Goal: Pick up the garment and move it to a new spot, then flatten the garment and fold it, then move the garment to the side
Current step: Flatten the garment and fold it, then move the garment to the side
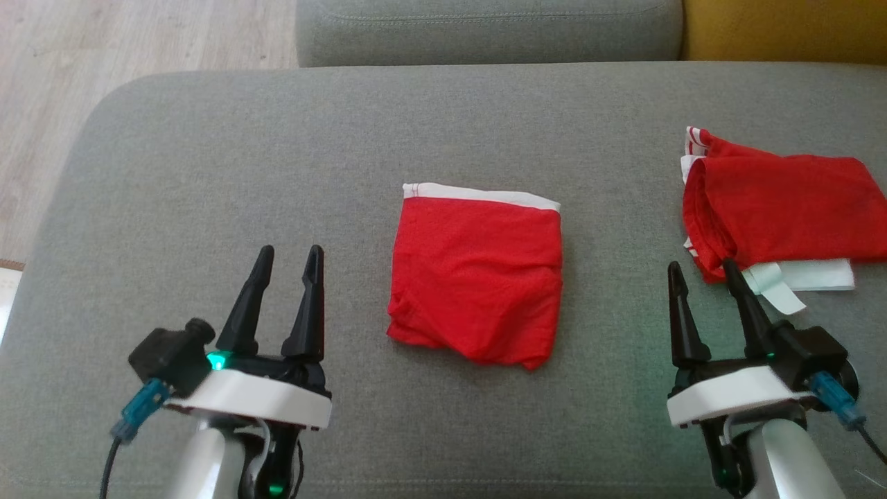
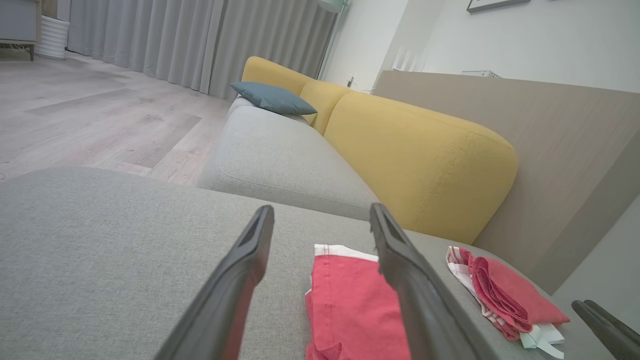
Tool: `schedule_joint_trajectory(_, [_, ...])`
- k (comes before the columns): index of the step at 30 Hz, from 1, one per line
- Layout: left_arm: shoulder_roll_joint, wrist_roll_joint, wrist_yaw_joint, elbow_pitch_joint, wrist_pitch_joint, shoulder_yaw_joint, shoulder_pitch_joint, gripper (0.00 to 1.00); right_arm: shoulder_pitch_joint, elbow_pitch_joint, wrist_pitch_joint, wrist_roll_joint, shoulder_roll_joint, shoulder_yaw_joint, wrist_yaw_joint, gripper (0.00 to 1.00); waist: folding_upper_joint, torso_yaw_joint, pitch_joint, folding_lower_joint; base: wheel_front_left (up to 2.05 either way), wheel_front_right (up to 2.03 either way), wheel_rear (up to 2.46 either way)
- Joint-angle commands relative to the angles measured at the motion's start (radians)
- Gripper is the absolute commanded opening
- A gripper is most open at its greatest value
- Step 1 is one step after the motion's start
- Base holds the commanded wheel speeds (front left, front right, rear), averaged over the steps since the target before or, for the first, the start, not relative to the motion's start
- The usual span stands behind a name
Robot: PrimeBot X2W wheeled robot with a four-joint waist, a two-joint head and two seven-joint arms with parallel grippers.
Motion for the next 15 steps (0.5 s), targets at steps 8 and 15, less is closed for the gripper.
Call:
schedule_joint_trajectory(8, [0.005, 0.006, -0.010, -0.024, -0.005, 0.011, -0.032, 1.00, -0.026, -0.039, -0.010, 0.010, -0.002, 0.032, -0.001, 1.00, 0.0000, 0.015, 0.002, 0.0000, 0.00, 0.00, 0.00])
schedule_joint_trajectory(15, [0.005, 0.019, -0.013, -0.005, -0.005, -0.005, -0.025, 1.00, -0.029, -0.037, 0.005, 0.007, -0.002, 0.042, -0.001, 1.00, 0.0000, 0.031, 0.013, 0.0000, 0.00, 0.00, 0.00])
